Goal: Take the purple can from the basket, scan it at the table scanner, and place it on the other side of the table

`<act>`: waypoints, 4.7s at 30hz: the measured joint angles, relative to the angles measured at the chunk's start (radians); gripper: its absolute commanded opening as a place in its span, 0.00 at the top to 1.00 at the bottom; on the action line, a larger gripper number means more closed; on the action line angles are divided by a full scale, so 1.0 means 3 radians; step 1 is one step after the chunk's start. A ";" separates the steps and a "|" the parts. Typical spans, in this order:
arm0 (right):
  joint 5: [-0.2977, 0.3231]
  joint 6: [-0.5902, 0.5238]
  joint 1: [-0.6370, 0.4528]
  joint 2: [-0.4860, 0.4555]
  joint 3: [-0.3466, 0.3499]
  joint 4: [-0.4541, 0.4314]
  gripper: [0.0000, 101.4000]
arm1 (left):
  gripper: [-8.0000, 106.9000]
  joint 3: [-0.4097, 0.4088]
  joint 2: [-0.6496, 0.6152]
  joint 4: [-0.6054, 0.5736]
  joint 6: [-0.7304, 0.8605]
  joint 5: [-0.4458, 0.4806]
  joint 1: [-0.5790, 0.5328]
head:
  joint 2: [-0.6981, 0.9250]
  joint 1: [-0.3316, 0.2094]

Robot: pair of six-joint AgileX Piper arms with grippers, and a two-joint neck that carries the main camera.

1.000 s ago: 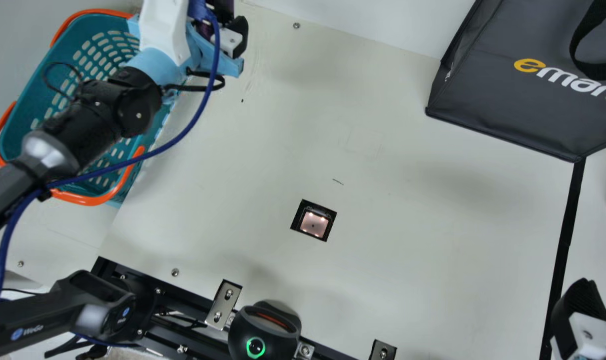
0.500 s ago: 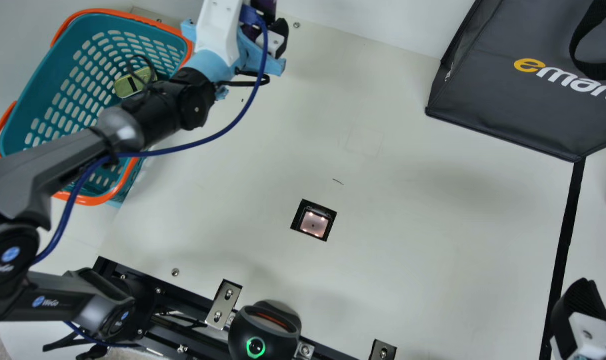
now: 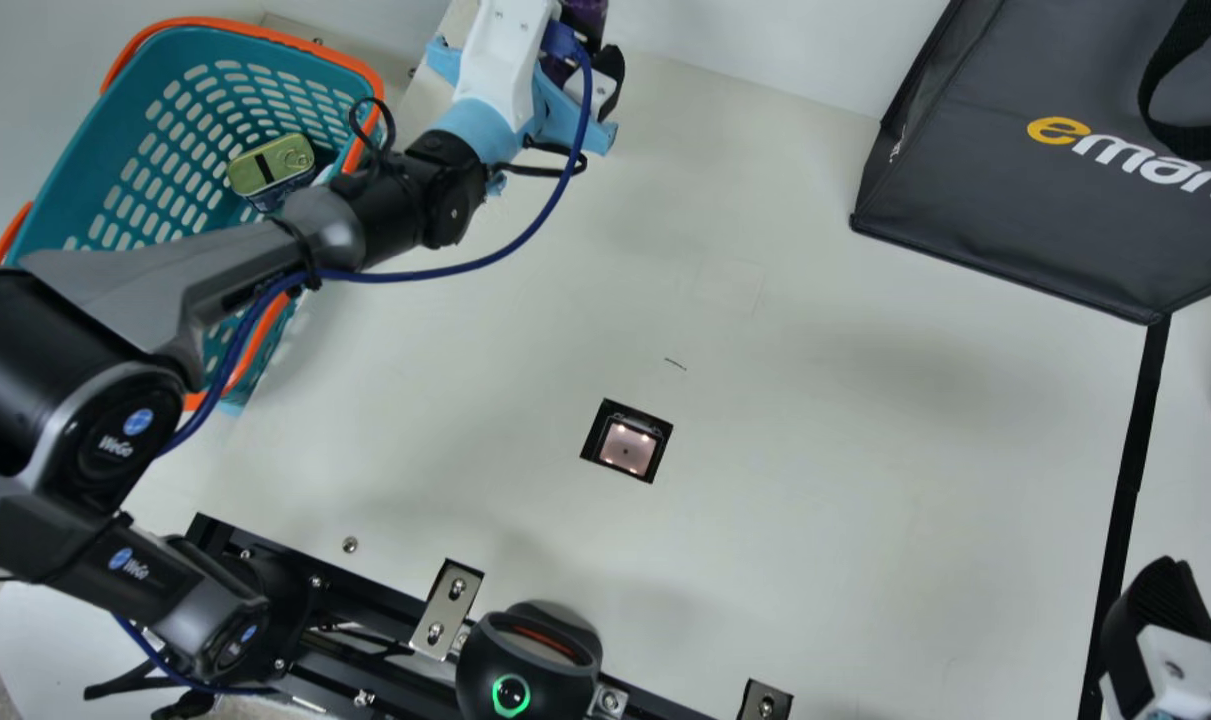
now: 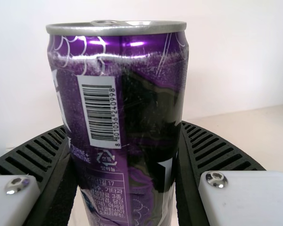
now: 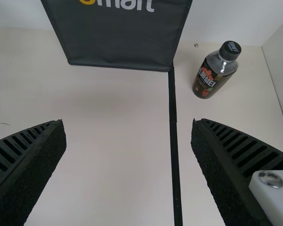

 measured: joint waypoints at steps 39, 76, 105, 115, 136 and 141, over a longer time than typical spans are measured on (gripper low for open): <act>0.0000 0.0000 0.0000 0.0000 0.0000 0.0000 0.06 | 1.00 0.1166 0.0035 0.0151 -0.0520 -0.1507 -0.0100 | 0.0000 -0.0005; 0.0000 0.0000 0.0000 0.0000 0.0000 0.0000 0.06 | 0.18 0.1413 0.0043 0.0064 -0.0456 -0.2013 -0.0175 | -0.0005 0.0000; 0.0000 0.0000 0.0000 0.0000 0.0000 0.0000 0.06 | 0.15 0.1420 -0.0785 0.0117 -0.0408 -0.1698 -0.0102 | -0.0005 -0.0005; 0.0000 0.0000 0.0000 0.0000 0.0000 0.0000 0.06 | 0.15 0.1305 -0.1385 0.0150 -0.0224 -0.1124 -0.0096 | 0.0000 0.0000; 0.0000 0.0000 0.0000 0.0000 0.0000 0.0000 0.06 | 0.15 0.0778 -0.2461 -0.0028 0.0290 0.1199 0.0131 | -0.0005 0.0000; 0.0000 0.0000 0.0000 0.0000 0.0000 0.0000 0.06 | 0.15 0.0661 -0.2612 0.0112 0.0150 0.1727 0.0194 | -0.0005 0.0000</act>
